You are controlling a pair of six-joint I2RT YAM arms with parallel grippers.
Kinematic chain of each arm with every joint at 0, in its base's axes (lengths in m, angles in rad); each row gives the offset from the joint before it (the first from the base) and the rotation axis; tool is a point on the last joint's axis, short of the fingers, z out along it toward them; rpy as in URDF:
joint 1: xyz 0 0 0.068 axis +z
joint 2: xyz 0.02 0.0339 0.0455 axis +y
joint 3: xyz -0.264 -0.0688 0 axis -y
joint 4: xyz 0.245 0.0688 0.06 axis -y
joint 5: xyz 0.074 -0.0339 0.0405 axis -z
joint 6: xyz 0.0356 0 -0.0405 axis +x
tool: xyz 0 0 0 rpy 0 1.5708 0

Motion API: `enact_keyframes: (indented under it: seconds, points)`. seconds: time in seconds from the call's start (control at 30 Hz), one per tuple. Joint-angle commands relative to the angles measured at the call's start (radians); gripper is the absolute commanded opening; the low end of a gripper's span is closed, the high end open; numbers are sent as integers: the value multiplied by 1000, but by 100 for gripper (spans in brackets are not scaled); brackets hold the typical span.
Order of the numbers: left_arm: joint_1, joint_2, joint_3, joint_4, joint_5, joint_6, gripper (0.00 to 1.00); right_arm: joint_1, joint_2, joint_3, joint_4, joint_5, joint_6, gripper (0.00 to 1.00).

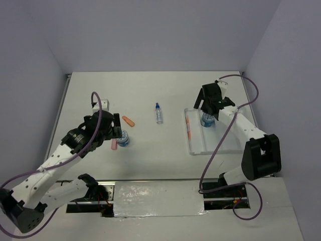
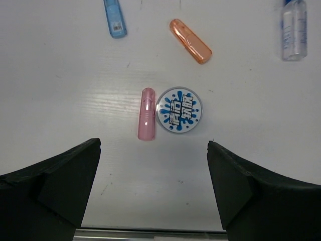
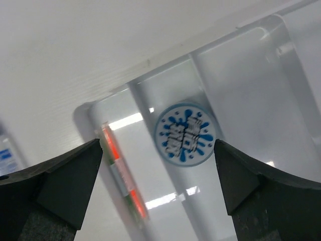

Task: Sort the stationery into containers
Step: Place the stationery in the storage box, then pick up the stationery from the center of the board.

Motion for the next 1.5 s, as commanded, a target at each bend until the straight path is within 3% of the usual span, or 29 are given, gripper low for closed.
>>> enact_keyframes:
  seconds: [0.0,0.27,0.37,0.57,0.8,0.9,1.0,1.17,1.23,1.47]
  points:
    - [43,90,12,51,95,-75,99,74,-128,7,12,-68,-46,100]
    - [90,331,-23,183,143,-119,99,197,-243,-25,-22,-195,-96,100]
    - [121,364,-46,235,127,-113,99,223,-288,-48,-11,-203,-102,100]
    - [144,422,-91,346,236,-66,99,237,-348,-57,-24,-197,-116,100]
    - [144,480,-105,364,255,-69,99,237,-382,-73,-27,-215,-122,100]
    - [144,486,-119,370,262,-70,79,240,-394,-77,-25,-224,-119,100]
    - [144,490,-119,372,265,-69,42,243,-409,-74,-28,-230,-116,100]
    - [144,480,-91,367,322,-46,18,245,-437,-60,-44,-230,-117,100]
    - [144,465,-74,376,356,-29,1,243,-450,-59,-47,-226,-114,100]
    - [78,388,28,294,328,-31,0,245,-477,-50,-64,-203,-109,100]
